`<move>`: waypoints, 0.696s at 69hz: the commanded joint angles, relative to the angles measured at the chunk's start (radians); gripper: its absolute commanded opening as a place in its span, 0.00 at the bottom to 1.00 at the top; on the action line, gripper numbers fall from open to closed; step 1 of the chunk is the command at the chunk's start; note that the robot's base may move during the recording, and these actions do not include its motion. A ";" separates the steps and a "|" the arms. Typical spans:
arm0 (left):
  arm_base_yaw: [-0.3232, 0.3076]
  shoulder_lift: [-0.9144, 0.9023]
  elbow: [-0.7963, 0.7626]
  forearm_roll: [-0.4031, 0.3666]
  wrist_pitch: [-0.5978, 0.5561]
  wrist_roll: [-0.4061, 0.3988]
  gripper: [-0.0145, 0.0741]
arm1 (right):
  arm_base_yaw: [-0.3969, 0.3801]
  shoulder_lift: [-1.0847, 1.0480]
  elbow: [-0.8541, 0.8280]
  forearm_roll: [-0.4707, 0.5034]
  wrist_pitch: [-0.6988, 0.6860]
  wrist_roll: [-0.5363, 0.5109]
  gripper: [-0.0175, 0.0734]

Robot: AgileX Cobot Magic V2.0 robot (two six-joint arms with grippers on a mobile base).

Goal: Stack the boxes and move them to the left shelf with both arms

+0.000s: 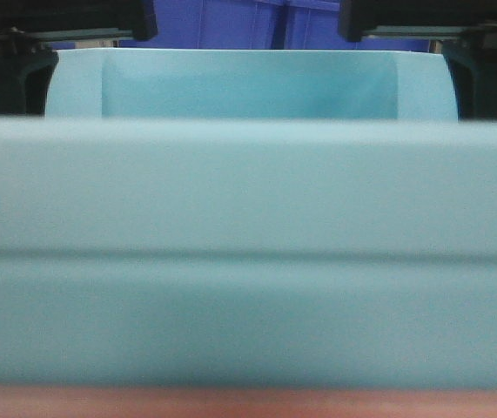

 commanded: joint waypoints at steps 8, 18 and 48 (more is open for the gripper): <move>-0.008 -0.041 -0.042 -0.012 0.098 -0.014 0.16 | 0.002 -0.036 -0.025 -0.025 -0.020 -0.001 0.25; -0.008 -0.041 -0.042 -0.012 0.098 -0.014 0.16 | 0.002 -0.036 -0.025 -0.025 -0.020 -0.001 0.25; -0.008 -0.041 -0.042 -0.012 0.098 -0.014 0.16 | 0.002 -0.036 -0.025 -0.025 -0.020 -0.001 0.25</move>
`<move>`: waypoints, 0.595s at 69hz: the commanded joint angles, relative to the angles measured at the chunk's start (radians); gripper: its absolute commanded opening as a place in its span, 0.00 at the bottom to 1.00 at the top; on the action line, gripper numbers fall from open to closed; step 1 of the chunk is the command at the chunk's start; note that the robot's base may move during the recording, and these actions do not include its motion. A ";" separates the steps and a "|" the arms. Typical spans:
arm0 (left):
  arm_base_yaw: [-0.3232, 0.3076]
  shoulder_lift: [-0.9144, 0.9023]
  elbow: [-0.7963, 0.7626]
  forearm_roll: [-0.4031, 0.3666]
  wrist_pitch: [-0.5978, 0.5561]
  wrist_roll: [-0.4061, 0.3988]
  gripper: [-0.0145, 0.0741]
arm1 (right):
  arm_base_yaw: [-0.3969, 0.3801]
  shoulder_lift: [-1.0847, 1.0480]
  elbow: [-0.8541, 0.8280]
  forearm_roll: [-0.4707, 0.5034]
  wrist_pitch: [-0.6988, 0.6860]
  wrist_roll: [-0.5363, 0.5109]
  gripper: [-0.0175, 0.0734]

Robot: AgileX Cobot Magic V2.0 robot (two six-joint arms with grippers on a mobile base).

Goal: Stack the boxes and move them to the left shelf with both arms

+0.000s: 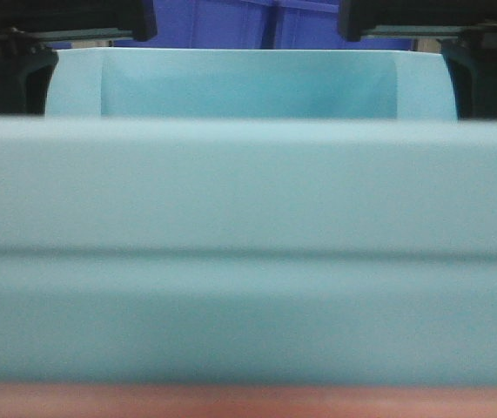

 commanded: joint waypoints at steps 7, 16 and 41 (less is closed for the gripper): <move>-0.008 -0.041 -0.042 -0.017 0.098 -0.012 0.16 | 0.002 -0.036 -0.025 -0.023 -0.018 -0.001 0.25; -0.008 -0.041 -0.042 -0.017 0.098 -0.012 0.16 | 0.002 -0.036 -0.025 -0.023 -0.018 -0.001 0.25; -0.008 -0.041 -0.042 -0.046 0.098 -0.012 0.16 | 0.002 -0.036 -0.025 -0.023 -0.018 -0.001 0.25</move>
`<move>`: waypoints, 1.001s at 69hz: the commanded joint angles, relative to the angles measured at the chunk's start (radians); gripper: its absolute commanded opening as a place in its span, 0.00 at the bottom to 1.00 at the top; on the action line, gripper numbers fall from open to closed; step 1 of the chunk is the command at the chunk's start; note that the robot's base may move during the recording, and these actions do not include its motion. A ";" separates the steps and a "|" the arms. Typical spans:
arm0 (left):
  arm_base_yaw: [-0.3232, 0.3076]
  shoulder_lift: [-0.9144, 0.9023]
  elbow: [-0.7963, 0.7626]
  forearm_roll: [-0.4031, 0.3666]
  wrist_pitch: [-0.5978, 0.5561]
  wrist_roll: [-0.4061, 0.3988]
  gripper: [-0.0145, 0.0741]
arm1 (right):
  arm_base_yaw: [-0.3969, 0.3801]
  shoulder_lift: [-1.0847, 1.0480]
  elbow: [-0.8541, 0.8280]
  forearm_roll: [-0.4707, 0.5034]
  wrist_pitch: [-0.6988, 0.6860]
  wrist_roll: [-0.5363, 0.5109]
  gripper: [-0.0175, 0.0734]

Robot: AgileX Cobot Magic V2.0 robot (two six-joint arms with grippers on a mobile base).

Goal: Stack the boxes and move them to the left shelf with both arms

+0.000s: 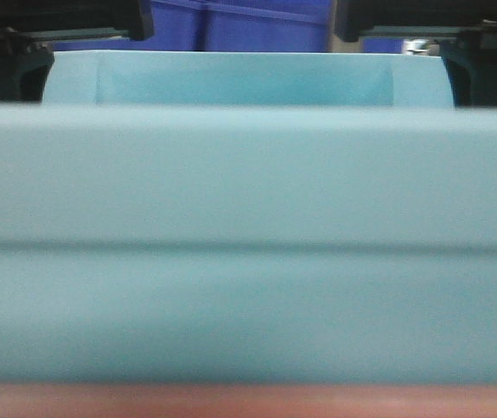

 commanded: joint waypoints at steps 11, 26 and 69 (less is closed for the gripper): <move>-0.008 -0.039 -0.042 -0.035 0.088 -0.010 0.16 | 0.001 -0.036 -0.025 -0.023 -0.017 -0.001 0.25; -0.008 -0.039 -0.042 -0.036 0.088 -0.010 0.16 | 0.001 -0.036 -0.025 -0.023 -0.017 -0.001 0.25; -0.008 -0.039 -0.042 -0.036 0.088 -0.010 0.16 | 0.001 -0.036 -0.025 -0.023 -0.016 -0.001 0.25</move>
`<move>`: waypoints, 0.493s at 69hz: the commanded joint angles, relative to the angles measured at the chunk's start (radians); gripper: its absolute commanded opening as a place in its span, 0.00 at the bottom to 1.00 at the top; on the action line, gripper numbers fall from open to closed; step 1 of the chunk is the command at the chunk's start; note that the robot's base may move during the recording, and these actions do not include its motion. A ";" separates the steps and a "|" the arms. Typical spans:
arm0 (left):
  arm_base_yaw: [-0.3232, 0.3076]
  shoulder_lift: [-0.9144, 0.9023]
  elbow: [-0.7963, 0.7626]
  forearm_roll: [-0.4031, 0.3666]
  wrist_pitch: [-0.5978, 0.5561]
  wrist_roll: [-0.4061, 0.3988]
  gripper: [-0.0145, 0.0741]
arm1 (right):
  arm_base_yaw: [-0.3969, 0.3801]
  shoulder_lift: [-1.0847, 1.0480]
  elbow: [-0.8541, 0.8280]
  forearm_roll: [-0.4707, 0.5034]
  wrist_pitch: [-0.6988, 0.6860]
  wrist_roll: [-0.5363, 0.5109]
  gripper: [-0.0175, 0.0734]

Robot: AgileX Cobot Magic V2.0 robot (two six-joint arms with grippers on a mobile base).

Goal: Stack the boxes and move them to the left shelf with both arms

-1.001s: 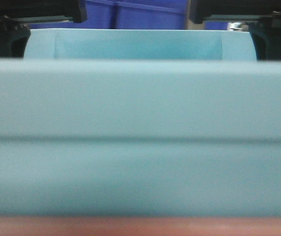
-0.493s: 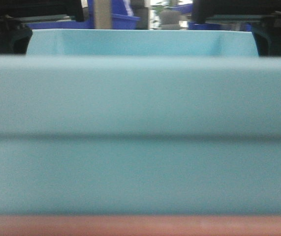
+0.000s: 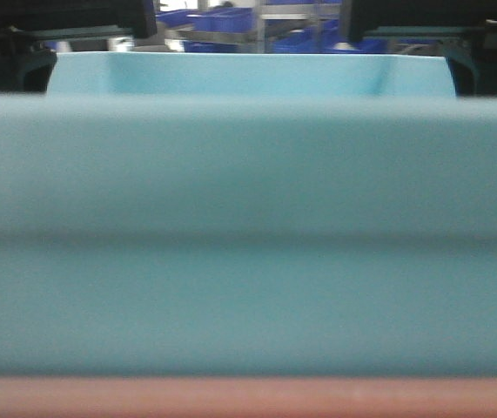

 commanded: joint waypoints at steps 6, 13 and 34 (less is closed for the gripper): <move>-0.008 -0.039 -0.042 -0.028 0.089 -0.008 0.16 | 0.001 -0.036 -0.025 -0.021 -0.015 -0.001 0.25; -0.008 -0.039 -0.042 -0.028 0.089 -0.008 0.16 | 0.001 -0.036 -0.025 -0.021 -0.012 -0.001 0.25; -0.008 -0.039 -0.042 -0.028 0.089 -0.008 0.16 | 0.001 -0.036 -0.025 -0.021 -0.012 -0.001 0.25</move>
